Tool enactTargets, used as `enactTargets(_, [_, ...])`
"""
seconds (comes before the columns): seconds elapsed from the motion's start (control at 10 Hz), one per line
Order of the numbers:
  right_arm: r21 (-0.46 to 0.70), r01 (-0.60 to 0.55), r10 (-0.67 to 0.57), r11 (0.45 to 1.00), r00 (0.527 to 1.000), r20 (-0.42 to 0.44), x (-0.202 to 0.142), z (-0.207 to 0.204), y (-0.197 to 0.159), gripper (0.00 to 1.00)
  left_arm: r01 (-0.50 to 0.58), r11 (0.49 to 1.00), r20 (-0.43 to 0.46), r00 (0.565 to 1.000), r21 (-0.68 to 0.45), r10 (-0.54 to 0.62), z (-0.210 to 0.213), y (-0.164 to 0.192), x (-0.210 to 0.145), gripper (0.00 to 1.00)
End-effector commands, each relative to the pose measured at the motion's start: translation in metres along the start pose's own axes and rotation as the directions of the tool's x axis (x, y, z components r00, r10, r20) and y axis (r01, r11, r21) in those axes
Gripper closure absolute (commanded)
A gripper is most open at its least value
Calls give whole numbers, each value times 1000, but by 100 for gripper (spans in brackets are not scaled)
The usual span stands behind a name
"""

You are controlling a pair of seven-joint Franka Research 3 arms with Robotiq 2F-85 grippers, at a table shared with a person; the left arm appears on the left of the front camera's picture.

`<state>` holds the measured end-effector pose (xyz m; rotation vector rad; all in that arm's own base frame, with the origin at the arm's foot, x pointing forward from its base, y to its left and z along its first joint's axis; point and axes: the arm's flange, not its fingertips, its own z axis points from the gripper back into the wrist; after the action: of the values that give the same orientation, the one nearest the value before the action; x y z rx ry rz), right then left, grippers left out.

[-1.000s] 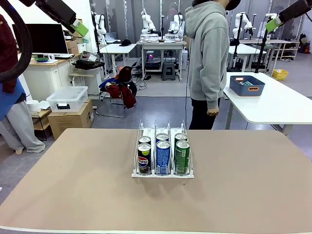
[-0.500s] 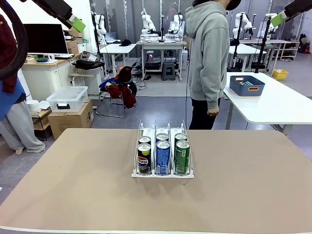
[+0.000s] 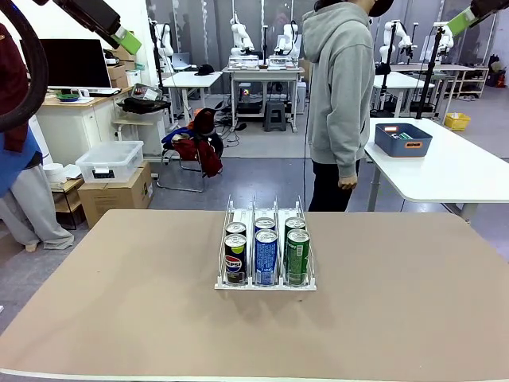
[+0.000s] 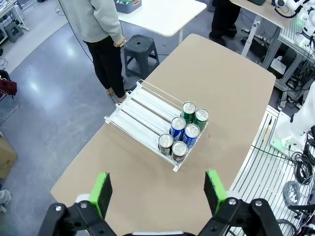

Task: Fill the beverage cans into the dispenser.
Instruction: Pick up the Ionic drink handed by the human.

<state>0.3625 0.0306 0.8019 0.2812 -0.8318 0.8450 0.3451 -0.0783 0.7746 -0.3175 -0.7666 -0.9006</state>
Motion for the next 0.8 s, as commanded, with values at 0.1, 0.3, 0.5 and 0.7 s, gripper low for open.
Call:
enactTargets(0.1, [23,-12,12,1000,1000,3,8,12,-18,0,-4,1000,6,1000,-4,4,0,0,1,0])
enactTargets(0.3, [37,-11,10,999,1000,23,7,13,-20,0,-4,1000,6,1000,-4,4,0,0,1,0])
enactTargets(0.5, [2,-2,2,1000,1000,4,8,14,-16,0,-4,1000,6,1000,-4,4,0,0,1,0])
enactTargets(0.7, [2,-2,2,1000,1000,4,8,14,-16,0,-4,1000,6,1000,-4,4,0,0,1,0])
